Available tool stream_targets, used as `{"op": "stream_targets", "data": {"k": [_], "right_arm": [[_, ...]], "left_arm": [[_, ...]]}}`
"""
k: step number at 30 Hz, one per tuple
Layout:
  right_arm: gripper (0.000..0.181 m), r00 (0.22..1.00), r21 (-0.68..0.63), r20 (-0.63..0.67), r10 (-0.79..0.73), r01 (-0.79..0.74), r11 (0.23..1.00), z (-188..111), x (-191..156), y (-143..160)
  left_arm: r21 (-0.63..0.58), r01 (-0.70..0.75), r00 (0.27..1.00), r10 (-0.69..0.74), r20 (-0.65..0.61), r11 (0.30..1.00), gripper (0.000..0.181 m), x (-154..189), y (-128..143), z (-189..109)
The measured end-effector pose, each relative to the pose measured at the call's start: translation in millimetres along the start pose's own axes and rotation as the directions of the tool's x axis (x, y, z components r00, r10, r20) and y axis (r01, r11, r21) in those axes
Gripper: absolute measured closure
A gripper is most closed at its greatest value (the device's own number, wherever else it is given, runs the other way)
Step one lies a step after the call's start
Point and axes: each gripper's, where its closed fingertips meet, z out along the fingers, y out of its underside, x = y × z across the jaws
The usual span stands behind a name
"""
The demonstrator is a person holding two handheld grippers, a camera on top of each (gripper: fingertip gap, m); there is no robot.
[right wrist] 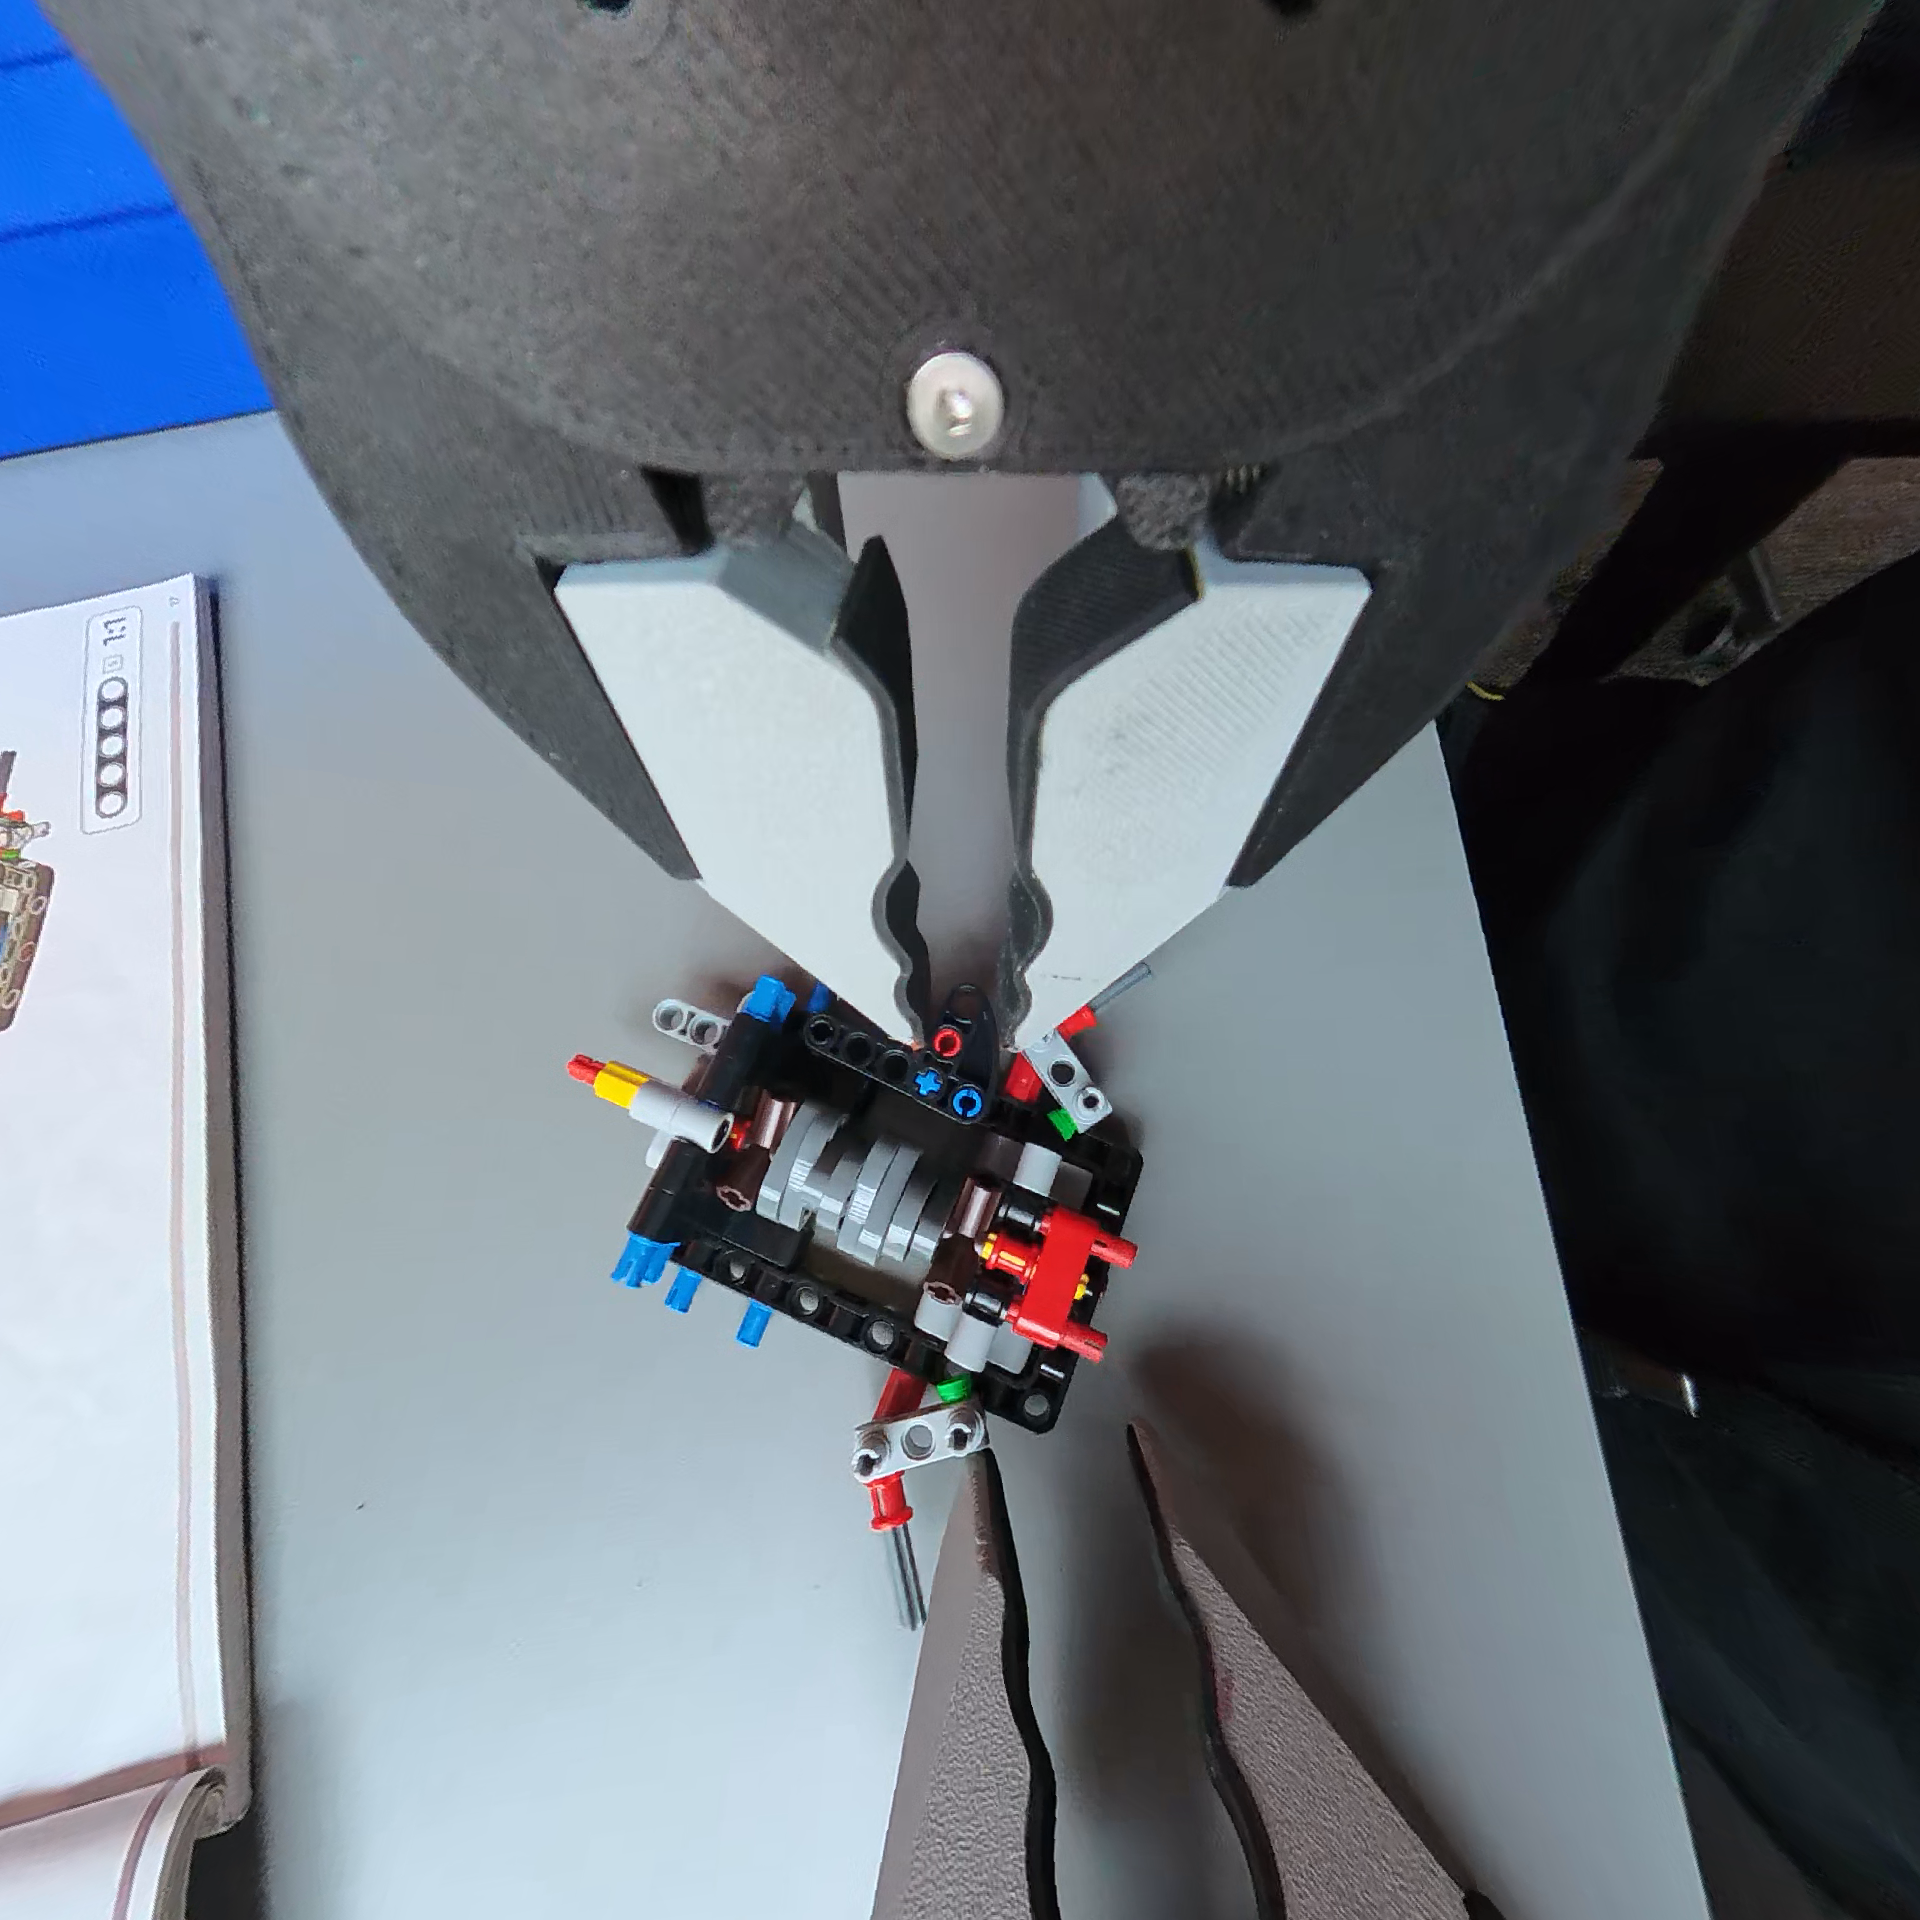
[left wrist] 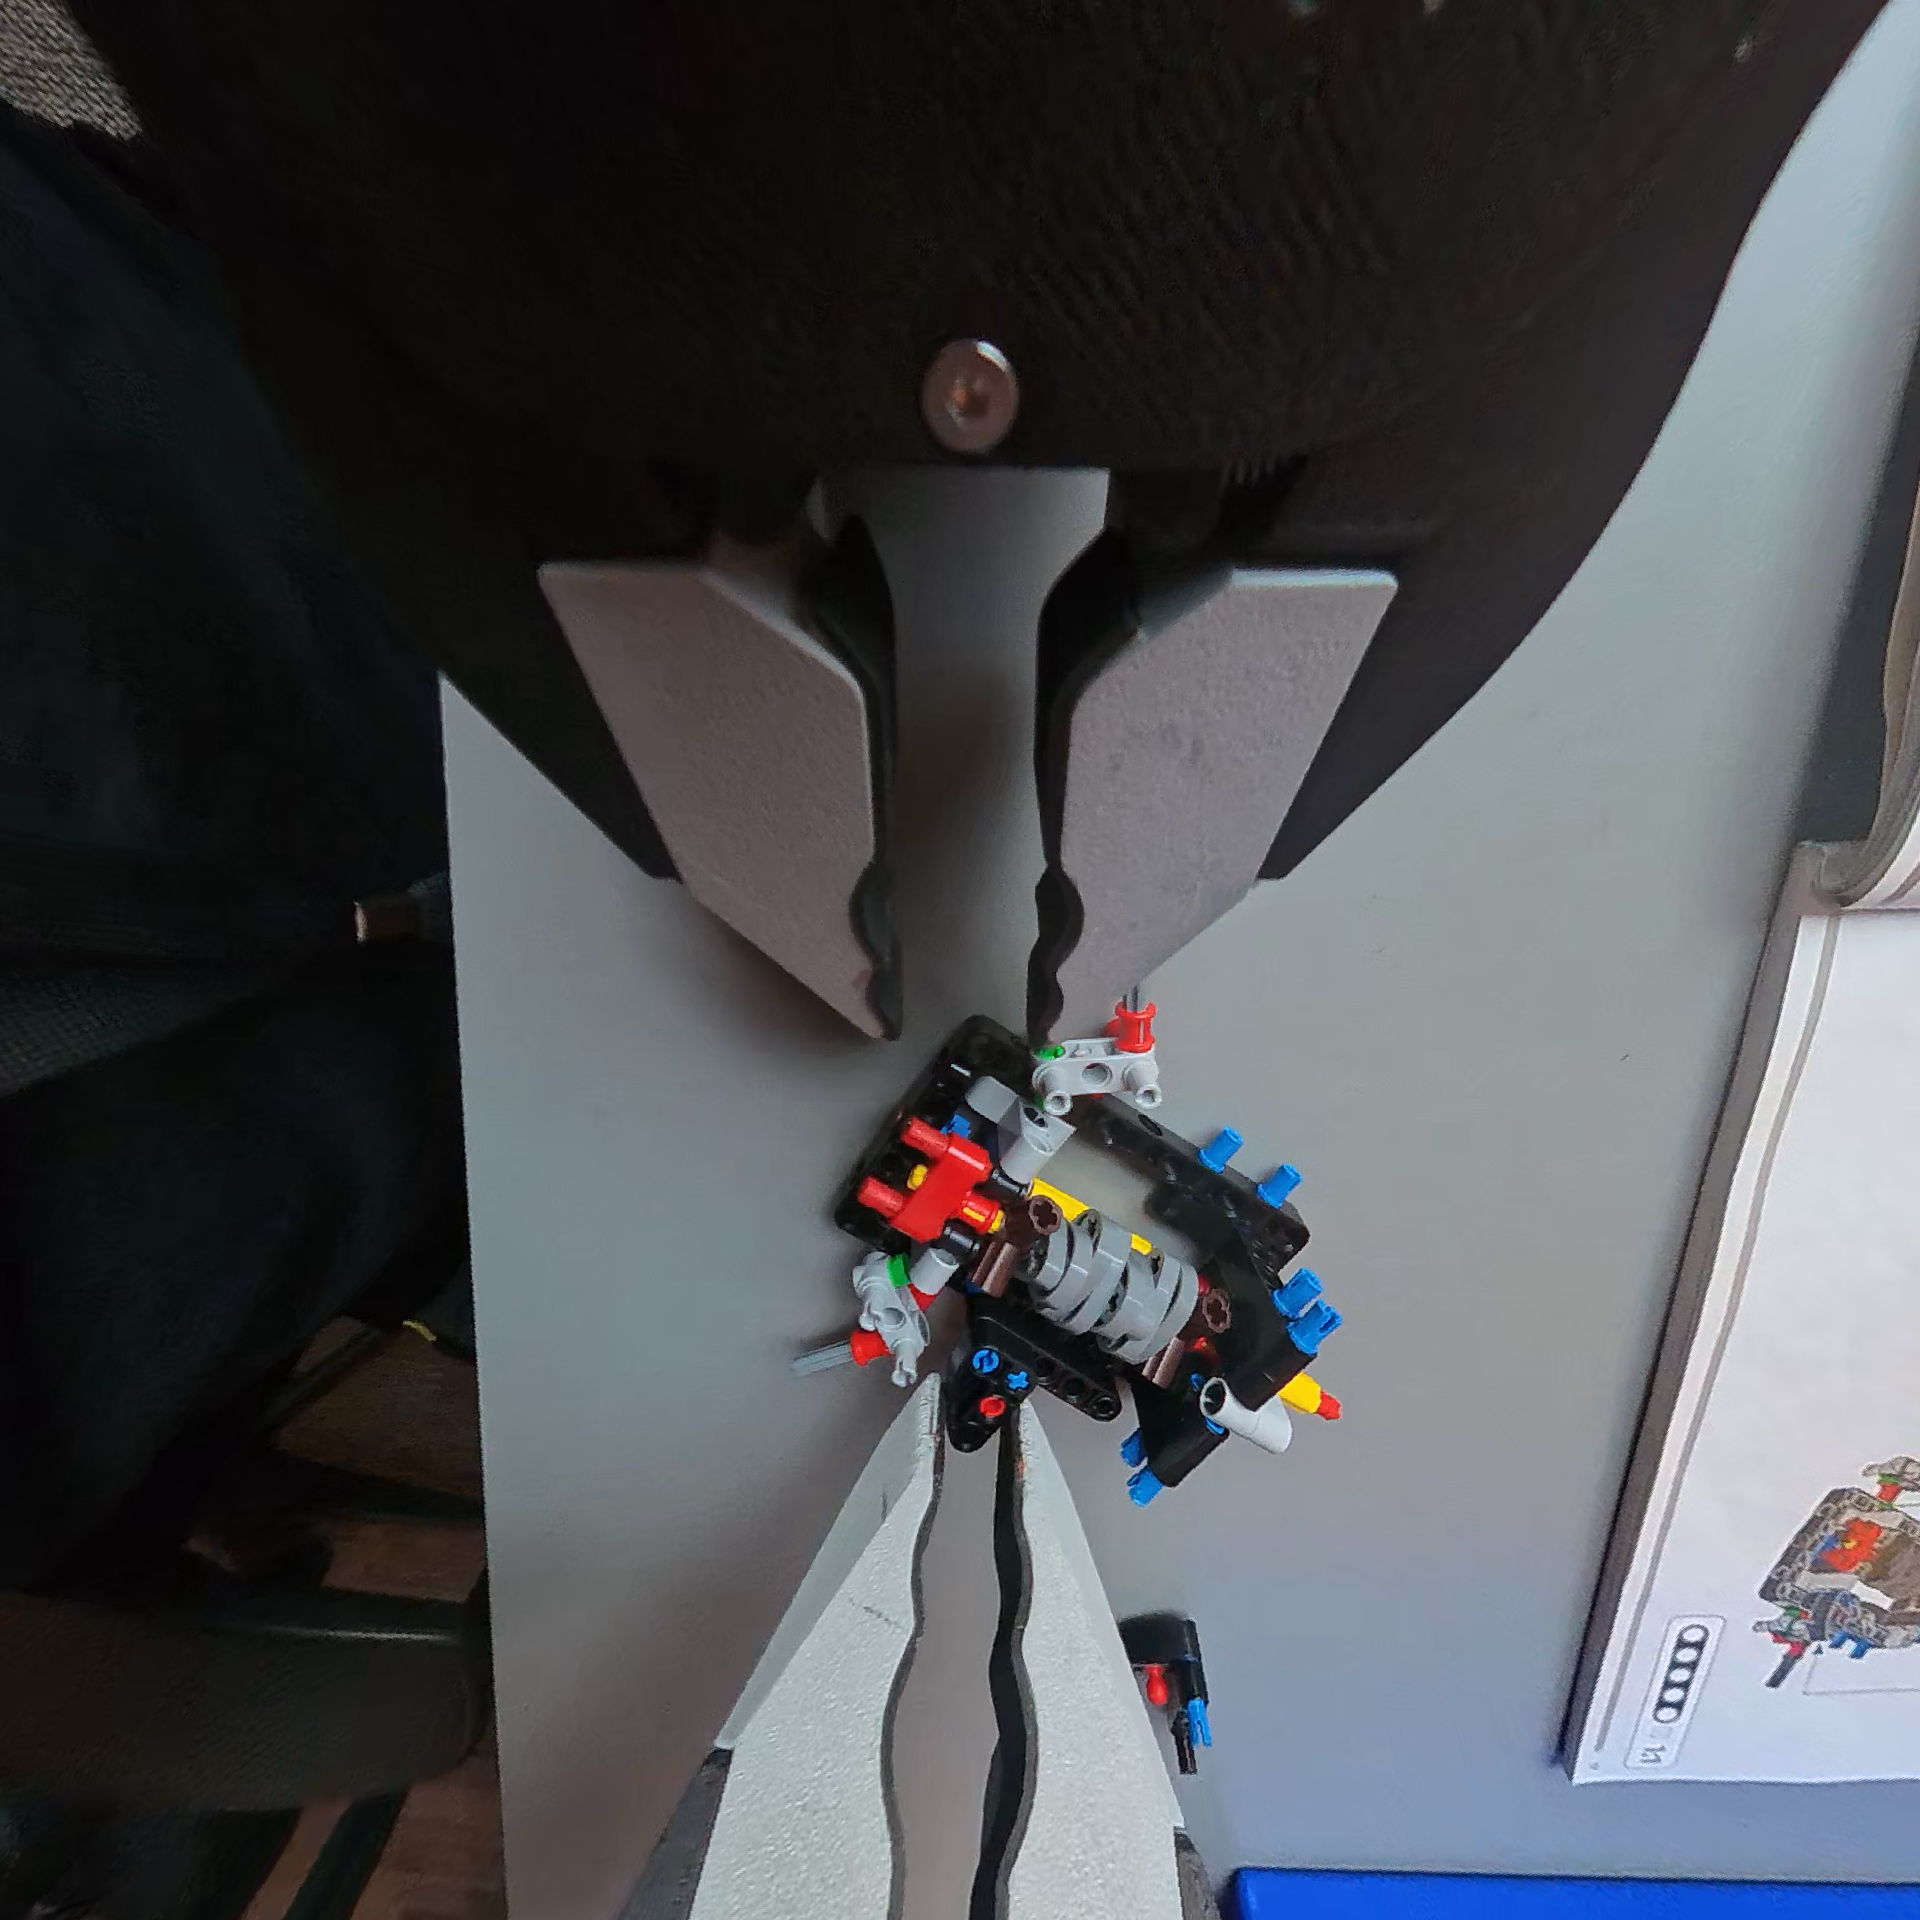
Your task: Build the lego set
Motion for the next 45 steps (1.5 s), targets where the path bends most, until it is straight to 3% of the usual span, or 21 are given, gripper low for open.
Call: {"op": "stream_targets", "data": {"k": [14,45], "right_arm": [[0.172,0.999,0.071,0.003,-0.047,0.047,0.996,0.1,0.9,1.6],[0.172,1.0,0.116,-0.007,-0.017,0.018,0.993,0.4,2.1,0.4]], "left_arm": [[0.033,0.05,0.998,-0.049,-0.03,0.998,0.154,10.6,-2.3,-5.3],[0.031,0.048,0.998,-0.046,-0.049,0.998,0.161,10.4,-1.6,-5.8]]}}
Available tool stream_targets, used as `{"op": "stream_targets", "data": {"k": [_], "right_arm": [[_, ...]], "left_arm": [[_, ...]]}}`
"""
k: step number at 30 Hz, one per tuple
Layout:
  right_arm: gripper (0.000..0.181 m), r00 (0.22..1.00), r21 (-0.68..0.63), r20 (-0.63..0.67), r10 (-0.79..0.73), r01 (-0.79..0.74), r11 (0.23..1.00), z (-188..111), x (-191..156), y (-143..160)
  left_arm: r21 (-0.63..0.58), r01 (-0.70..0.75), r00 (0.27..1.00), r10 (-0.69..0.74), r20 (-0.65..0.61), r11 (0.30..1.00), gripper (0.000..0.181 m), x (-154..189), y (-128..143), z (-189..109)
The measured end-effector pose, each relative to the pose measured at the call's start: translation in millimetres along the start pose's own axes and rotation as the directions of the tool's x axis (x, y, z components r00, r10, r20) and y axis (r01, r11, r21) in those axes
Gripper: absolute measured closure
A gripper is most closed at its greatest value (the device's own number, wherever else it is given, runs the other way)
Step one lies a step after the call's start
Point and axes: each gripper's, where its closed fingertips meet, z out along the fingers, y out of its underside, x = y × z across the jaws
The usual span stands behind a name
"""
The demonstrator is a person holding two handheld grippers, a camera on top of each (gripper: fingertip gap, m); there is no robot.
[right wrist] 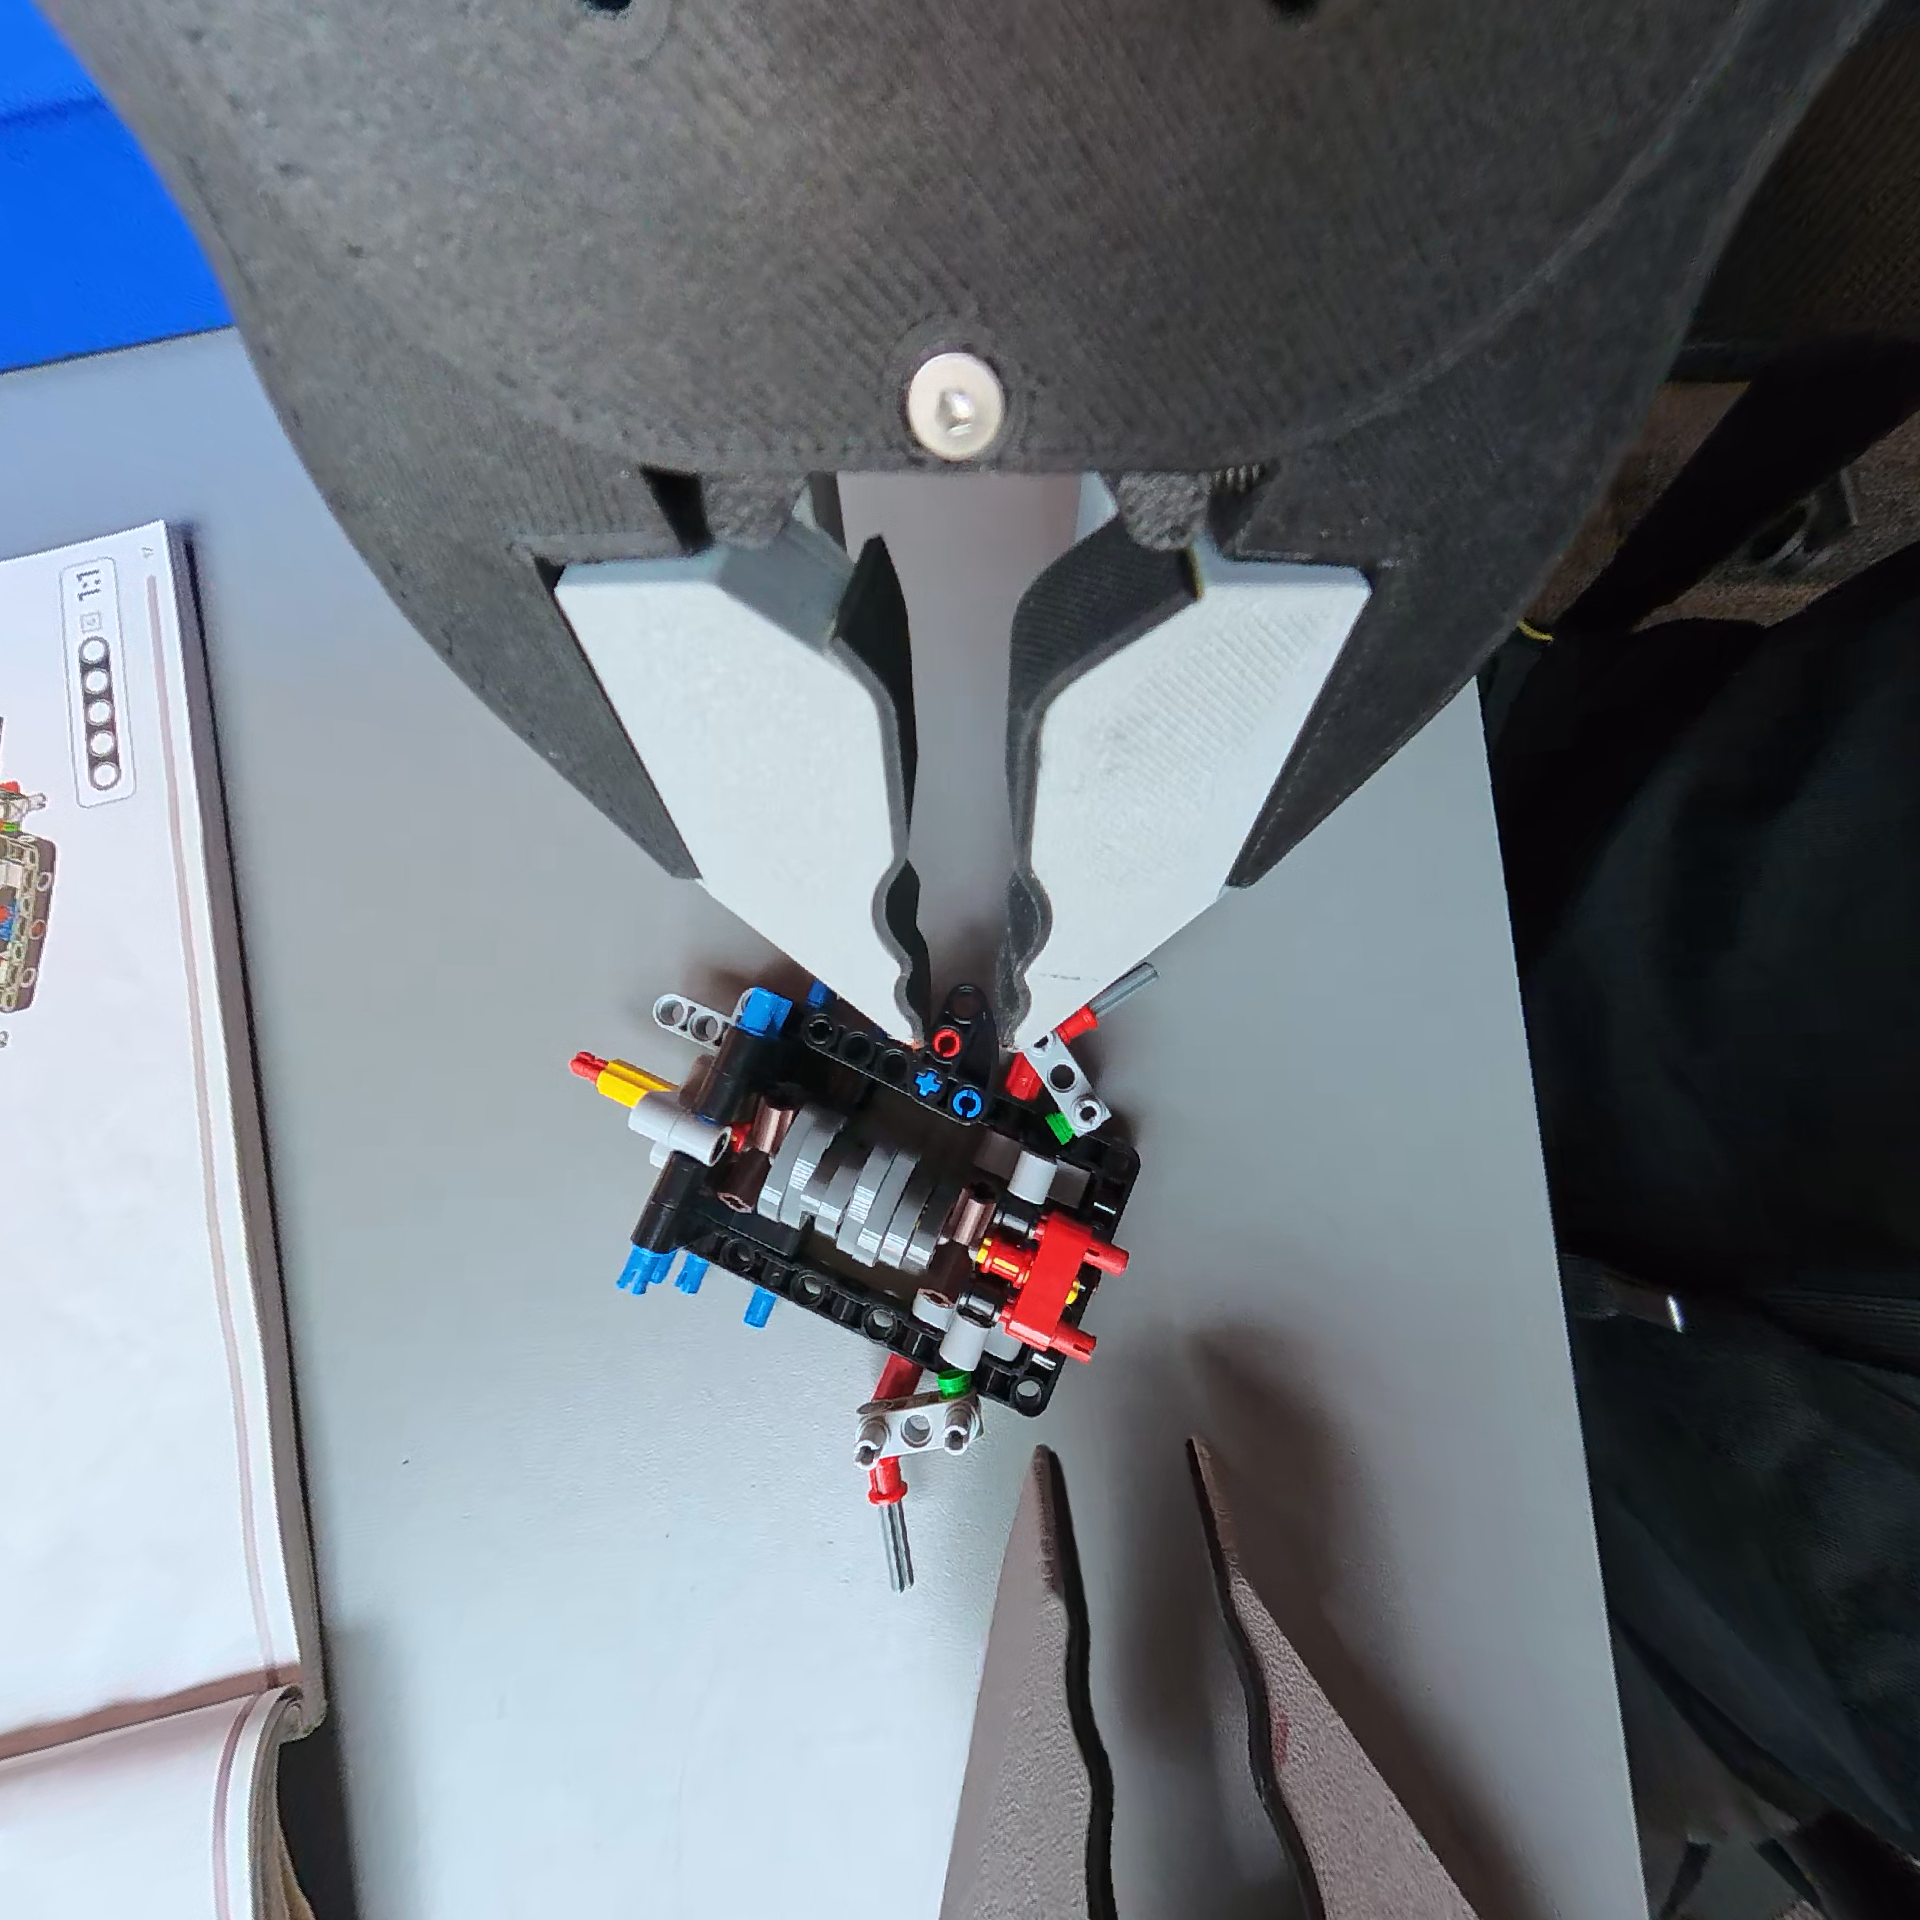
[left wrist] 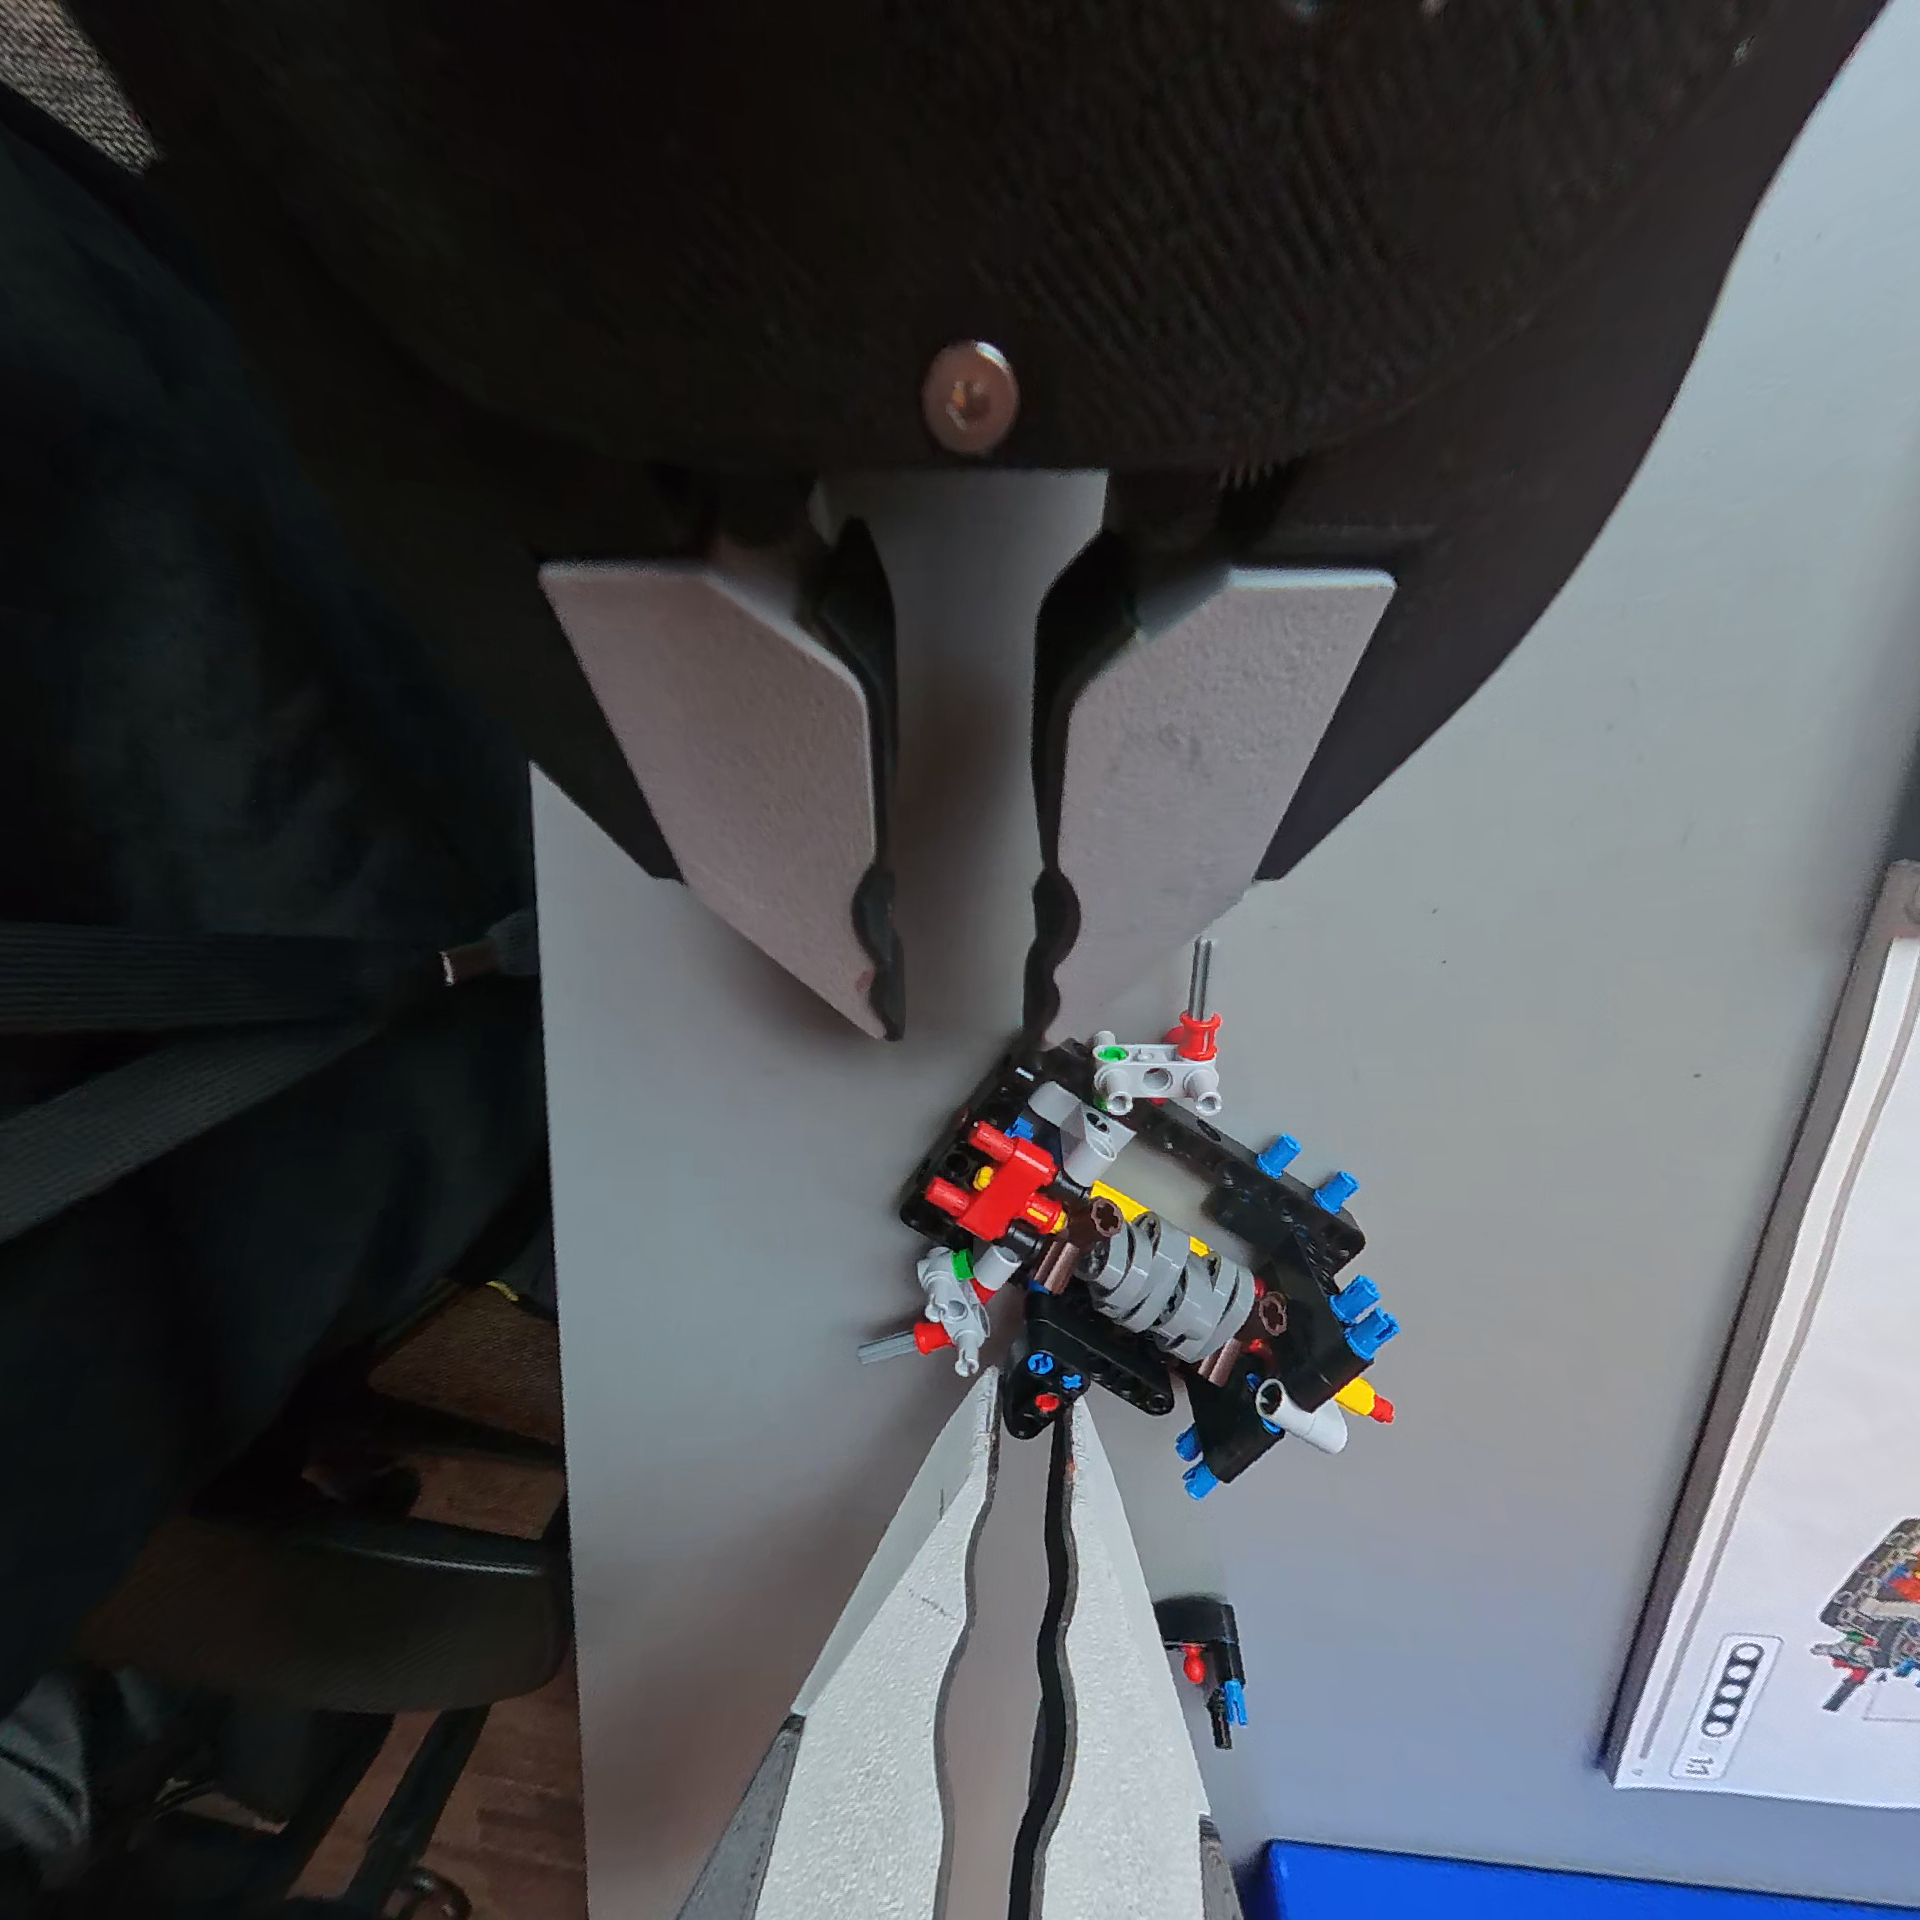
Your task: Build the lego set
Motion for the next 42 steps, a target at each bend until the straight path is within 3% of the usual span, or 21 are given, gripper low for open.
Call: {"op": "stream_targets", "data": {"k": [13,20,27,35,39,42], "right_arm": [[0.172,1.0,0.032,0.009,-0.005,0.005,0.999,-2,3,2],[0.172,1.0,0.089,0.013,-0.007,0.006,0.996,-3,4,3],[0.172,0.999,0.309,0.042,-0.024,0.01,0.951,-21,-2,7],[0.172,1.0,0.566,-0.025,-0.006,0.019,0.824,-44,16,17],[0.172,0.998,0.607,-0.057,0.017,0.021,0.794,-46,27,24],[0.172,1.0,0.617,-0.01,0.023,-0.012,0.787,-42,25,27]], "left_arm": [[0.078,0.05,0.997,-0.046,-0.054,0.996,0.17,-5,-11,-6],[0.108,0.006,1.0,-0.008,0.027,0.994,0.171,-11,-14,-10],[0.108,-0.01,0.995,-0.001,0.104,0.994,0.17,-22,-13,-12],[0.101,0.047,0.971,-0.069,0.228,0.994,0.171,-50,-10,-16],[0.098,0.079,0.961,-0.102,0.256,0.992,0.171,-58,-8,-18],[0.087,0.085,0.958,-0.105,0.266,0.993,0.171,-62,-6,-16]]}}
